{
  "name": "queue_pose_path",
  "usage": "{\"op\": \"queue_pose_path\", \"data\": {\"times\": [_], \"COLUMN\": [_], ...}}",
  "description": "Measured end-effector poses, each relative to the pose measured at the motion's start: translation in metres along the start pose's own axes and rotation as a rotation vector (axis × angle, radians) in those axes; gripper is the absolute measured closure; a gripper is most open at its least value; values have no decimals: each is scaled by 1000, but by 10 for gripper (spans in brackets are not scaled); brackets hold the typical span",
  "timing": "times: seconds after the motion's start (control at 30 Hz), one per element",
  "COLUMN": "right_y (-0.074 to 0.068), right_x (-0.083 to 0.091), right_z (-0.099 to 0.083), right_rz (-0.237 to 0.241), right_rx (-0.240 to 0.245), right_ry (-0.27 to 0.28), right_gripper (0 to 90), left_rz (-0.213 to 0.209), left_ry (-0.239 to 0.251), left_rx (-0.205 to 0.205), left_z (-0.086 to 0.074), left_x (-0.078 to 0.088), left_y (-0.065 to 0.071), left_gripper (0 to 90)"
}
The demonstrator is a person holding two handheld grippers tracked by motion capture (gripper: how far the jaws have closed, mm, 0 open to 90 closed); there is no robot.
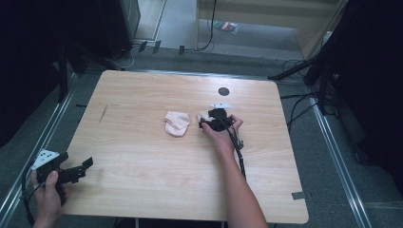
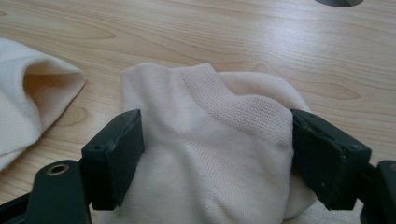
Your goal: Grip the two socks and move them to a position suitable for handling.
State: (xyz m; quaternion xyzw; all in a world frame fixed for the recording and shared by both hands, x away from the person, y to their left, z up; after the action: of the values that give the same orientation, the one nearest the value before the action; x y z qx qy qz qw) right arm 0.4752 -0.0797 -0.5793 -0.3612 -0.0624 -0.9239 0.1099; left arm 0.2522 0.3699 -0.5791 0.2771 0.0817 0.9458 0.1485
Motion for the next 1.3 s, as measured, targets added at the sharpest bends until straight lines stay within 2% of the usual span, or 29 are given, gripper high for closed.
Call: {"op": "queue_pose_path", "data": {"times": [0.2, 0.23, 0.3, 0.33, 0.37, 0.4, 0.43, 0.5, 0.57, 0.6, 0.67, 0.8, 0.83, 0.87, 0.9, 0.93, 0.97, 1.0, 1.03, 1.07, 1.13, 1.17, 1.2, 1.23, 1.27, 1.3], "right_y": [2, 5, 9, 9, 14, 14, 20, 25, 27, 29, 30, 30, 28, 28, 26, 26, 24, 24, 21, 20, 18, 14, 14, 8, 8, 0], "right_x": [2, 3, 5, 5, 9, 9, 12, 14, 16, 19, 21, 35, 44, 44, 54, 54, 64, 64, 74, 79, 84, 94, 94, 103, 103, 110], "right_z": [-5, -5, -6, -6, -9, -9, -11, -11, -11, -12, -12, -14, -14, -14, -16, -16, -17, -17, -20, -21, -22, -24, -24, -27, -27, -31], "right_rz": [-9, -21, -35, -35, -38, -38, -24, -5, -5, -2, 8, 39, 60, 60, 81, 81, 113, 113, 138, 143, 151, 160, 160, 177, 177, 184], "right_rx": [6, -2, -19, -19, -43, -43, -70, -98, -94, -67, -62, -59, -64, -64, -66, -66, -92, -92, -120, -124, -124, -119, -119, -98, -98, -67], "right_ry": [43, 53, 63, 63, 66, 66, 61, 39, 25, 15, 17, 49, 72, 72, 83, 83, 91, 91, 98, 103, 103, 108, 108, 114, 114, 110], "right_gripper": [295, 387, 513, 513, 669, 669, 756, 780, 783, 790, 790, 791, 791, 791, 791, 791, 790, 790, 789, 789, 789, 789, 789, 788, 788, 787], "left_rz": [0, 0, 2, 5, 11, 11, 11, 8, 7, 6, 3, 3, 2, 1, 0, 0, -11, -11, -18, -16, -14, -10, -10, -5, -5, 3], "left_ry": [-7, -7, -5, -5, -12, -12, -11, -12, -10, -8, -9, -10, -10, -9, -10, -10, -13, -13, -14, -13, -12, -17, -17, -22, -22, -21], "left_rx": [13, 16, 20, 22, 17, 17, 11, 13, 16, 17, 16, 9, 8, 7, 11, 11, 25, 25, 43, 46, 49, 39, 39, 24, 24, 19], "left_z": [0, 0, 0, 0, 0, 0, 0, 0, 0, 0, 0, 0, 0, 0, 0, 0, 0, 0, 0, 0, 0, 0, 0, -1, -1, -1], "left_x": [0, 0, 0, 0, -1, -1, -1, 0, 0, 0, 0, -1, 0, 0, 0, 0, 0, 0, -1, 0, -1, 0, 0, 0, 0, 0], "left_y": [-1, -1, -2, -2, -2, -2, -1, -1, -2, -2, -1, -1, 0, 0, -1, -1, -2, -2, -3, -4, -4, -4, -4, -3, -3, -3], "left_gripper": [0, 0, 0, 0, 0, 0, 0, 0, 0, 0, 0, 0, 0, 0, 0, 0, 0, 0, 0, 0, 0, 0, 0, 0, 0, 0]}}
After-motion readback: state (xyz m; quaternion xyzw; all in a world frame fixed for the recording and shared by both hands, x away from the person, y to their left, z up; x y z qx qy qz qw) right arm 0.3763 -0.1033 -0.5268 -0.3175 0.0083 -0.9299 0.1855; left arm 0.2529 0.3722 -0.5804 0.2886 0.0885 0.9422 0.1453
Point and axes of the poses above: each handheld gripper's, and its own axes: x roughly backward along the jaws, z roughly out of its top, y roughly to its right, the point moved 5 cm from there along -x, roughly forward along the jaws, and after that the axes turned 6 degrees about -z, right-handed, at the moved point
